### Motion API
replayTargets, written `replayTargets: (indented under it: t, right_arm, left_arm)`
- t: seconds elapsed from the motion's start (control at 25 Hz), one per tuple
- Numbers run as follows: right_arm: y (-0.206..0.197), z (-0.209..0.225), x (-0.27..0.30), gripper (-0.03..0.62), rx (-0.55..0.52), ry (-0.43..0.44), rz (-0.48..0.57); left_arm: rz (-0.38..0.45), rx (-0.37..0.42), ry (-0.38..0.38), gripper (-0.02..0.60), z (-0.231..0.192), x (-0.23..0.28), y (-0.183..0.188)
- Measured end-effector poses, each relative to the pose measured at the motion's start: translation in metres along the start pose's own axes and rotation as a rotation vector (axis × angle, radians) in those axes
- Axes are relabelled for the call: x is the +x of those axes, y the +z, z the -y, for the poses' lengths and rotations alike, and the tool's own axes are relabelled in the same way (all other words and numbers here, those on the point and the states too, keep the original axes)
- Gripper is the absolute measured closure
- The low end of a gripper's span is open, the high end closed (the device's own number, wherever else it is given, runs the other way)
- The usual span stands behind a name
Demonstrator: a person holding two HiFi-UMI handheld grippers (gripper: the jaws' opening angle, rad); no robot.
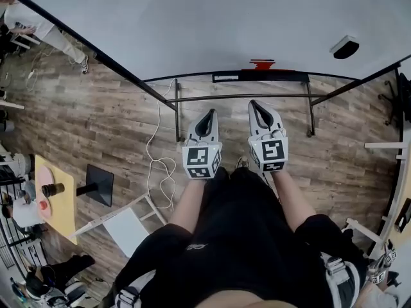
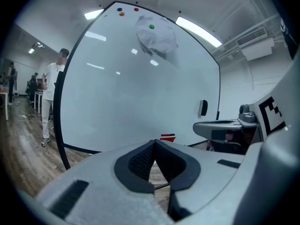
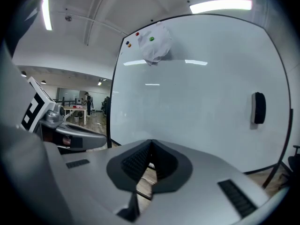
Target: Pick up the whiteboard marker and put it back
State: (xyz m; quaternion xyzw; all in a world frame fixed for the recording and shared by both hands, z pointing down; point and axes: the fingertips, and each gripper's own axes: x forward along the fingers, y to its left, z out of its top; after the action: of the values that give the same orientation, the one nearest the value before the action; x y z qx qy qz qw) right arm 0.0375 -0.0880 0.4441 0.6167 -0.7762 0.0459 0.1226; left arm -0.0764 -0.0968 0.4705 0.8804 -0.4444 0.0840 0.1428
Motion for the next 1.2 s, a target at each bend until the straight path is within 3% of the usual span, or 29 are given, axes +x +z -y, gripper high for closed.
replayTargets:
  t: [0.24, 0.48, 0.76, 0.92, 1.08, 1.2]
  right_arm:
    - [-0.008, 0.005, -0.016, 0.591, 0.063, 0.046, 0.047]
    - [-0.026, -0.003, -0.031, 0.591, 0.080, 0.044, 0.030]
    - [0.007, -0.001, -0.059, 0.591, 0.071, -0.077, 0.085]
    - [0.007, -0.011, -0.076, 0.591, -0.011, -0.166, 0.105]
    - [0.019, -0.037, -0.086, 0.591, 0.019, -0.205, 0.104]
    - [0.026, -0.052, -0.088, 0.591, -0.016, -0.194, 0.119]
  left_arm:
    - [-0.016, 0.046, 0.052, 0.574, 0.028, -0.017, -0.006]
    - [-0.067, 0.048, 0.059, 0.574, 0.032, -0.031, -0.024]
    - [0.019, 0.116, -0.052, 0.574, 0.041, -0.039, 0.009]
    - [0.068, 0.132, -0.114, 0.574, 0.034, -0.063, 0.026]
    - [0.076, 0.109, -0.180, 0.574, 0.028, -0.077, 0.026]
    - [0.066, 0.111, -0.207, 0.574, 0.028, -0.080, 0.022]
